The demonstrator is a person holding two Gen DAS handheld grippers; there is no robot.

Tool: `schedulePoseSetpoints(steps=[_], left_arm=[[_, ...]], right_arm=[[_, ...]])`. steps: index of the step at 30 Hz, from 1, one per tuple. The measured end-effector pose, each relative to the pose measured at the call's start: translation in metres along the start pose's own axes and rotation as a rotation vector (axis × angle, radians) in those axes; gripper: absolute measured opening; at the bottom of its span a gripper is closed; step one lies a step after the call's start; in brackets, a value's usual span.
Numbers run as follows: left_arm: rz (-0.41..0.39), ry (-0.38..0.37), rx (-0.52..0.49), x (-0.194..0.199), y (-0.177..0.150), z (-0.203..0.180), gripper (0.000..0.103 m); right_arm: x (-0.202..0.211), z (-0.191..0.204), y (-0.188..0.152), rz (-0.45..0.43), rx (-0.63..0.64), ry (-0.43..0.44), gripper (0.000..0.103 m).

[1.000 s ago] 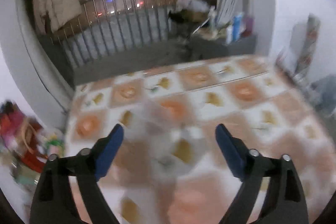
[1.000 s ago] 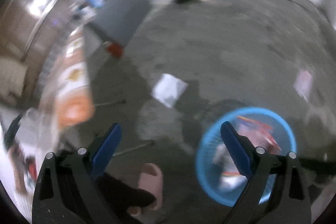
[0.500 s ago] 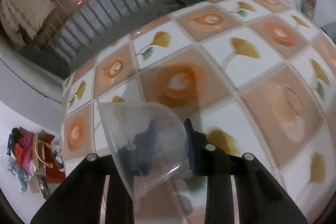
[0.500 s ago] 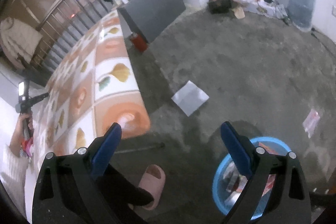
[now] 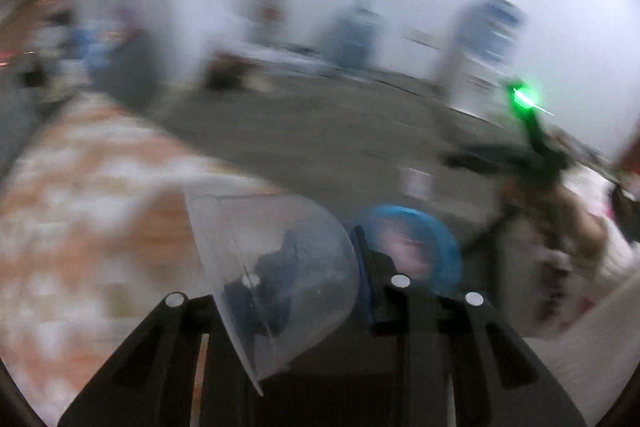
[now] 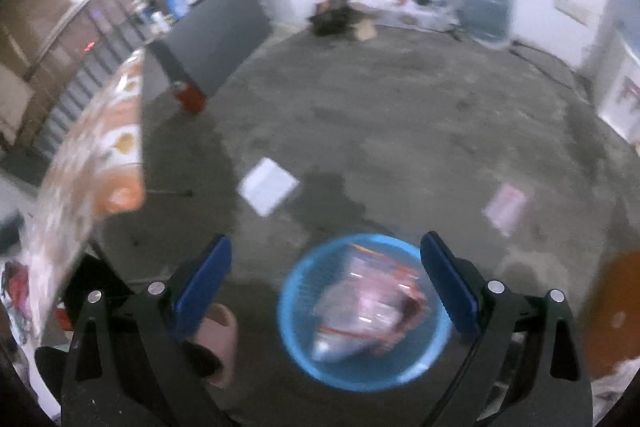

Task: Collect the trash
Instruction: 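Open the left gripper to drop the plastic cup into the basket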

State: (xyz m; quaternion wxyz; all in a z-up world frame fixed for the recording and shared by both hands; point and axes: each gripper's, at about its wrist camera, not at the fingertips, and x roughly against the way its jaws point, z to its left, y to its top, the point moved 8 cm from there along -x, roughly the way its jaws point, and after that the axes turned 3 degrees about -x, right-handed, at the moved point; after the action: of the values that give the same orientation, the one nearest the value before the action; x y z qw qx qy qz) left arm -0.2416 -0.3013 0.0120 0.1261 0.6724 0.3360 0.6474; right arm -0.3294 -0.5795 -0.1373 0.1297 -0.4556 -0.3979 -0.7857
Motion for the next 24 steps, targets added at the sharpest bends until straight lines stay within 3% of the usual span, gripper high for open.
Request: schedulePoseSetpoints(steps=[4,6,8,9,10,13,15,19,21,24], left_arm=[[0.151,-0.24,0.047,-0.11,-0.013,-0.078,0.027],[0.221,-0.3,0.065,-0.17,-0.022,-0.101,0.027],[0.282,-0.293,0.023,-0.223,-0.031,-0.121,0.036],[0.317,-0.267,-0.011,-0.248,-0.038,-0.129,0.053],[0.358,-0.227,-0.059,-0.275,-0.045,-0.137,0.063],[0.455,-0.091,-0.144,-0.325,-0.065,-0.139,0.064],[0.485,-0.058,-0.136,-0.336,-0.075,-0.134,0.065],[0.457,-0.179,-0.003,-0.326,-0.077,-0.132,0.086],[0.43,-0.22,0.06,-0.318,-0.073,-0.129,0.087],[0.392,-0.194,0.11,-0.306,-0.074,-0.12,0.088]], right_arm=[[0.02,-0.075,-0.006,-0.088,-0.144,-0.043,0.091],[0.02,-0.096,-0.006,-0.141,-0.213,-0.022,0.091],[0.008,-0.102,-0.007,-0.129,-0.222,0.009,0.091],[0.002,-0.1,-0.007,-0.107,-0.216,0.023,0.091],[-0.007,-0.096,-0.01,-0.072,-0.215,0.056,0.091],[-0.018,-0.083,-0.016,-0.012,-0.205,0.138,0.091],[-0.02,-0.079,-0.016,-0.003,-0.176,0.129,0.091],[-0.022,-0.083,-0.017,0.007,-0.198,0.109,0.091],[-0.02,-0.092,-0.02,0.016,-0.219,0.109,0.091],[-0.026,-0.097,-0.021,0.029,-0.225,0.084,0.091]])
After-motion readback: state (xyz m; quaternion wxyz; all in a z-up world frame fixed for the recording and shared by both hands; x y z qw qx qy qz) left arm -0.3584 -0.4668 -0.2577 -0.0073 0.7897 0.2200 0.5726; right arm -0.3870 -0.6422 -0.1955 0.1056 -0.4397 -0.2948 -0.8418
